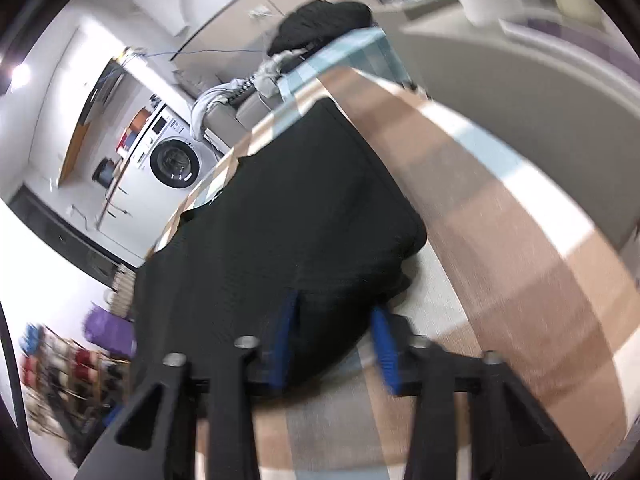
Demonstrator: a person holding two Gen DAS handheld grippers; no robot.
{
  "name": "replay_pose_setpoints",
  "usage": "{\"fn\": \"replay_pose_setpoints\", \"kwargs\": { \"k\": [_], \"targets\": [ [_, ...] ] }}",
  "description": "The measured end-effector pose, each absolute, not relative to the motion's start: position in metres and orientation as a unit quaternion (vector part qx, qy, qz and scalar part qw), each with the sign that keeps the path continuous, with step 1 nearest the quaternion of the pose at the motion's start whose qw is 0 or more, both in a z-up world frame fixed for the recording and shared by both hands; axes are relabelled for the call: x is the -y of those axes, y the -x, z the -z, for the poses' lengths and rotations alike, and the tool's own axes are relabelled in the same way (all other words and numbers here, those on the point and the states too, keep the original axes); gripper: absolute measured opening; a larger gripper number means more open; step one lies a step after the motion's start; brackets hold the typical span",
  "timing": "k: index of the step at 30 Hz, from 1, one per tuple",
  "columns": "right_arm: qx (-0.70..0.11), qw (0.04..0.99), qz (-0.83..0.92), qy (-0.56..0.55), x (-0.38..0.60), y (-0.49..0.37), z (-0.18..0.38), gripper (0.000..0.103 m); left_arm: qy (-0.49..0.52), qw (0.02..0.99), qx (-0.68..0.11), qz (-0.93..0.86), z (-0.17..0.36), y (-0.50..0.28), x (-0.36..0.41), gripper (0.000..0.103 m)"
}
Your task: Fold small clothes
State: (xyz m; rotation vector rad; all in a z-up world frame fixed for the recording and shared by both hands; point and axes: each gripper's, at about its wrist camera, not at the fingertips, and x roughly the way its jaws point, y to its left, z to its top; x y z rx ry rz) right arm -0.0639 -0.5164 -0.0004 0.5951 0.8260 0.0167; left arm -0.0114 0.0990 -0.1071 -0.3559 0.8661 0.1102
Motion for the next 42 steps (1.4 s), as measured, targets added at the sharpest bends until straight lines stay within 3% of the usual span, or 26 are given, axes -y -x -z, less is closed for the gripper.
{"fn": "replay_pose_setpoints", "kwargs": {
  "k": [3, 12, 19, 22, 24, 27, 29, 33, 42],
  "targets": [
    [-0.346, 0.894, -0.022, -0.282, 0.514, 0.072, -0.016, 0.006, 0.186, 0.885, -0.424, -0.045, 0.11, 0.019, -0.098, 0.083],
    [-0.383, 0.893, -0.003, -0.235, 0.51, 0.082, -0.011, 0.005, 0.272, 0.841, -0.466, 0.049, 0.131, 0.015, -0.085, 0.083],
    [-0.388, 0.893, -0.007, -0.228, 0.514, 0.091, -0.01, 0.005, 0.305, 0.847, -0.435, 0.023, 0.136, -0.003, -0.089, 0.082],
    [-0.392, 0.893, -0.001, -0.222, 0.513, 0.091, -0.008, 0.005, 0.312, 0.854, -0.417, -0.015, 0.139, -0.013, -0.093, 0.058],
    [-0.395, 0.892, 0.003, -0.221, 0.513, 0.091, -0.006, 0.005, 0.316, 0.854, -0.411, -0.041, 0.143, -0.019, -0.096, 0.029],
    [-0.4, 0.89, 0.005, -0.221, 0.514, 0.09, -0.004, 0.005, 0.332, 0.853, -0.4, -0.052, 0.148, -0.029, -0.1, 0.011],
    [-0.405, 0.888, 0.003, -0.217, 0.514, 0.091, -0.005, 0.005, 0.322, 0.862, -0.387, -0.057, 0.142, -0.029, -0.098, 0.009],
    [-0.419, 0.881, 0.047, -0.215, 0.521, 0.094, -0.011, 0.022, 0.275, 0.887, -0.368, -0.047, 0.122, -0.021, -0.085, 0.008],
    [-0.407, 0.883, 0.033, -0.231, 0.525, 0.084, -0.026, 0.029, 0.25, 0.899, -0.356, -0.049, 0.108, -0.01, -0.08, 0.008]
  ]
}}
